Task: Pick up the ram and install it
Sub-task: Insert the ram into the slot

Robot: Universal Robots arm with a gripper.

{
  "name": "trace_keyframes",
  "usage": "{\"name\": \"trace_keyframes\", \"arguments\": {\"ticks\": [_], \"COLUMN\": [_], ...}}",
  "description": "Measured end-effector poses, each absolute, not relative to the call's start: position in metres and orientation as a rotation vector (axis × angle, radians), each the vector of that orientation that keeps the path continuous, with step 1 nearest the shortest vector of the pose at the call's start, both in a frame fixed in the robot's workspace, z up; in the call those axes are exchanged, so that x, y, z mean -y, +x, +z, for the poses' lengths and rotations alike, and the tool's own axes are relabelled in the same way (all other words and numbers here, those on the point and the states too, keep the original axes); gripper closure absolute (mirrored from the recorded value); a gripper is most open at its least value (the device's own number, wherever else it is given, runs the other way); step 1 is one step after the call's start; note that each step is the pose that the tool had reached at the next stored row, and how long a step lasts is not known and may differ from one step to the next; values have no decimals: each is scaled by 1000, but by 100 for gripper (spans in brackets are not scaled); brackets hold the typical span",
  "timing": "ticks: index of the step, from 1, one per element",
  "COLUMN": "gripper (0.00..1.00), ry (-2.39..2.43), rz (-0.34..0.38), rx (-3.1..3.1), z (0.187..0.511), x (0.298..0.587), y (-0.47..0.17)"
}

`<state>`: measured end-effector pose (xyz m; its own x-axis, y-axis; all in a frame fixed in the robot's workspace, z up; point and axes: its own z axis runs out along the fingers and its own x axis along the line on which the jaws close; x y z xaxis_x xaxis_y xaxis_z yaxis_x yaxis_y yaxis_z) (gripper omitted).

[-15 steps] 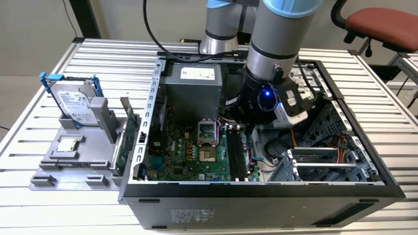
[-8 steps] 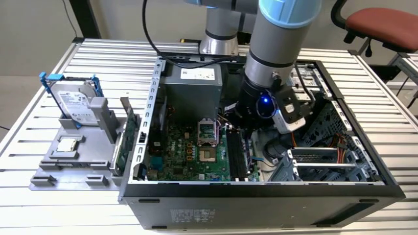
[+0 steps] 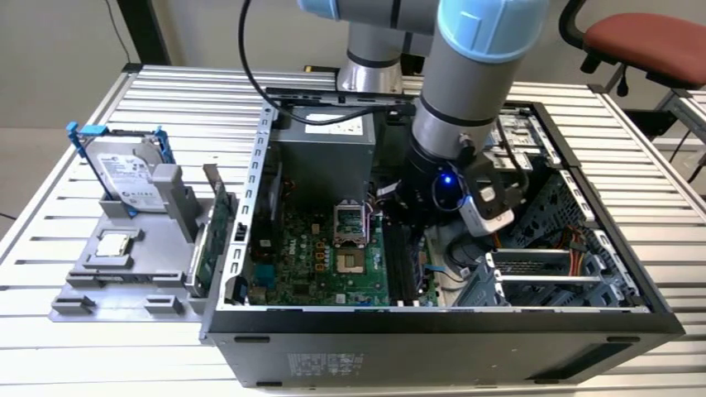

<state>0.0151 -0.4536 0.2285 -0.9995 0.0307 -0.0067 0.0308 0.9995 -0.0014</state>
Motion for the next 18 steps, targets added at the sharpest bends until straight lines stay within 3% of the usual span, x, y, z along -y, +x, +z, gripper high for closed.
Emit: {"name": "trace_keyframes", "arguments": {"ticks": [18], "gripper": [100], "ry": [28], "rz": [-3], "rx": [-3139], "z": [222], "x": [455], "y": [15]}}
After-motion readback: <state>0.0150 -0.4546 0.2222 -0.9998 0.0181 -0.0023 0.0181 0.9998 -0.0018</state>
